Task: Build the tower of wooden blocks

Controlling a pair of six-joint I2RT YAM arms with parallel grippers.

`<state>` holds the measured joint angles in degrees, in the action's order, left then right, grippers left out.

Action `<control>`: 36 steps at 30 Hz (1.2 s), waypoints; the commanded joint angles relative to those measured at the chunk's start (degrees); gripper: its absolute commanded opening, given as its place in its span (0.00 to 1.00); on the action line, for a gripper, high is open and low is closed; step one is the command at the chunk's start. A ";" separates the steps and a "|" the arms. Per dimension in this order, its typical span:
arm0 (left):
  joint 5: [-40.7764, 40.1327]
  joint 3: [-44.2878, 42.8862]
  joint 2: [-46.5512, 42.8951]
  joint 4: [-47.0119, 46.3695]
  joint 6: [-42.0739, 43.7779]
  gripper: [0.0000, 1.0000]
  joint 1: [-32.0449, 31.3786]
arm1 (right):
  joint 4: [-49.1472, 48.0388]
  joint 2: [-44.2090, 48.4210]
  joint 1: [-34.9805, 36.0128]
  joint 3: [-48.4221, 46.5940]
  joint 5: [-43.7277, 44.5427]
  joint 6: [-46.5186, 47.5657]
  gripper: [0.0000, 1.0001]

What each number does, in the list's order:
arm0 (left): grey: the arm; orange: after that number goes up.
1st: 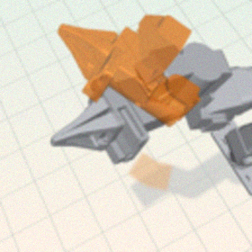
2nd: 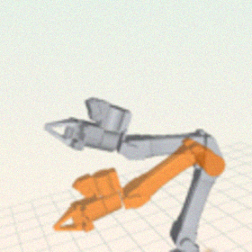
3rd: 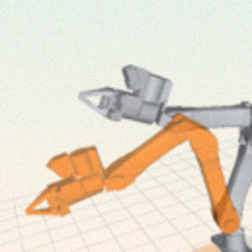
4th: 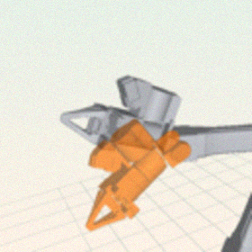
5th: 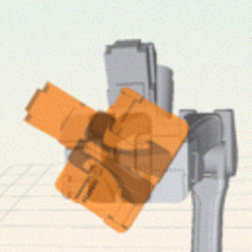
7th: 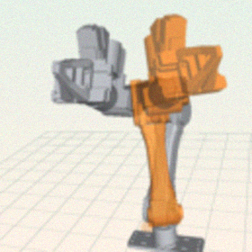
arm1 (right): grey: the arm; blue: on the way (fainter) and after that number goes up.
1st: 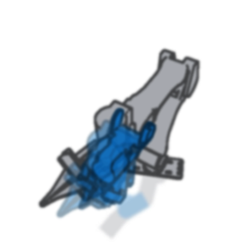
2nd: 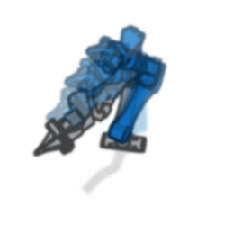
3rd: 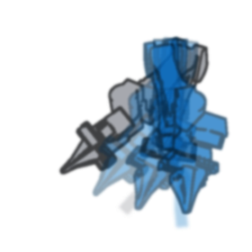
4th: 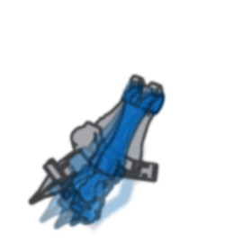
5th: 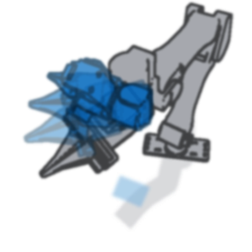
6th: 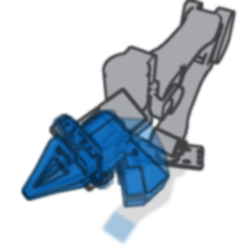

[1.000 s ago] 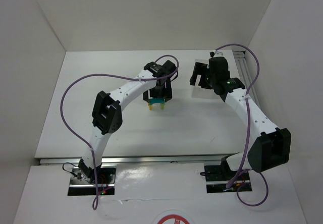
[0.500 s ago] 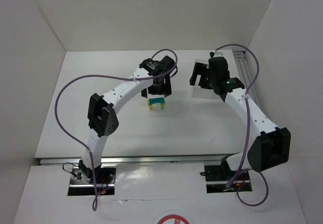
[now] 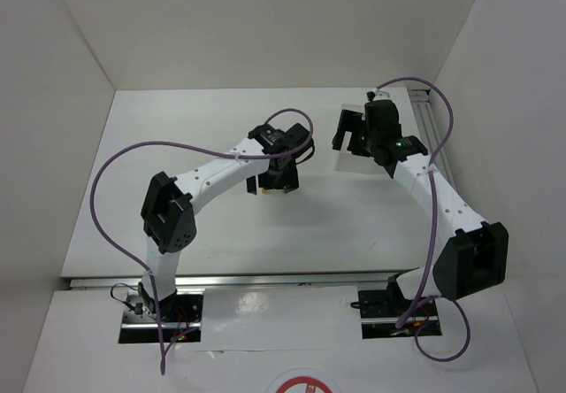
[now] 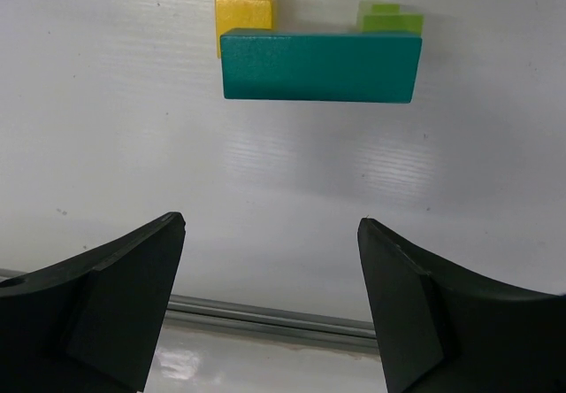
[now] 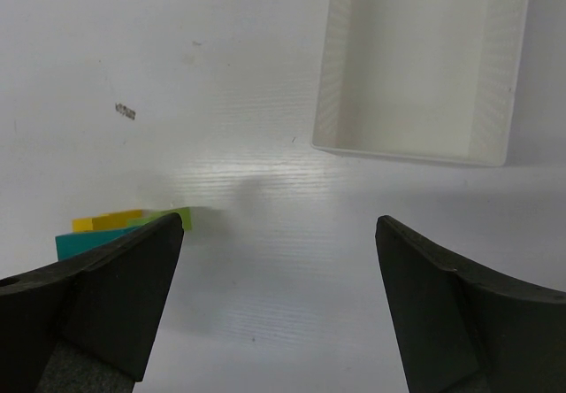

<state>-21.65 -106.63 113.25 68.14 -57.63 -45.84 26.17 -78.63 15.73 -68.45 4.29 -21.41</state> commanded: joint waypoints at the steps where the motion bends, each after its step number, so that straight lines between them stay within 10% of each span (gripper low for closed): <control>1: 0.29 0.19 -1.10 -3.09 -1.44 0.92 0.49 | -1.48 -0.73 0.18 -2.04 0.80 -0.21 0.97; 36: 2.84 -3.67 5.93 -6.62 2.78 0.82 3.31 | -1.48 -1.26 0.18 -2.04 0.81 -0.21 0.97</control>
<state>-18.50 -108.84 120.03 61.28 -55.61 -42.83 26.17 -79.42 15.73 -68.47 4.73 -21.41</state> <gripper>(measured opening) 0.832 0.968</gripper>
